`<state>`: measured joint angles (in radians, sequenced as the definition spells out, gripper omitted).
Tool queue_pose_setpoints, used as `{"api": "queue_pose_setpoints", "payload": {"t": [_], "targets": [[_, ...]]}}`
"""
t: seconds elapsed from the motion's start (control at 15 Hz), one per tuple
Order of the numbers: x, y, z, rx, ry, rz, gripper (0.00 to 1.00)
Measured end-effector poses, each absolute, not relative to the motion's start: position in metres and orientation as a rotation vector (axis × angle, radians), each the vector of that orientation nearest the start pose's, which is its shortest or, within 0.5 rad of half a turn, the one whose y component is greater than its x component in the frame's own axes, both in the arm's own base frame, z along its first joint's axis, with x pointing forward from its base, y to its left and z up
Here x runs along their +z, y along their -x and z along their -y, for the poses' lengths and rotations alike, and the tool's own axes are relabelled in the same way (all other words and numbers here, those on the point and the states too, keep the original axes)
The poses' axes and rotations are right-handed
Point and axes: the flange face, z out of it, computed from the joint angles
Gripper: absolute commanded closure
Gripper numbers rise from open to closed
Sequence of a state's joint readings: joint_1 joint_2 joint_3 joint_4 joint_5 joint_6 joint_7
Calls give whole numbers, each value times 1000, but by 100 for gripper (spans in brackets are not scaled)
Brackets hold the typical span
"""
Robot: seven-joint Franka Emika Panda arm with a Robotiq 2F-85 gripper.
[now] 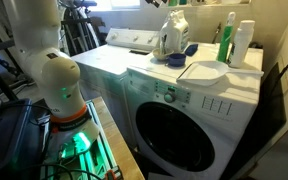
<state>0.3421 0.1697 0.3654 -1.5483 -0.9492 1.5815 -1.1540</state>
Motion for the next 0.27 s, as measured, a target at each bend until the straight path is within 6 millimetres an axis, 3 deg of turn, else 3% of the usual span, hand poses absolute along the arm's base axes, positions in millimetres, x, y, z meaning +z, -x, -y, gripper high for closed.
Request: {"api": "queue_pose_setpoints", "payload": {"t": [0.27], "targets": [[639,-490,-284,-52,-1336,-1948,0]]}}
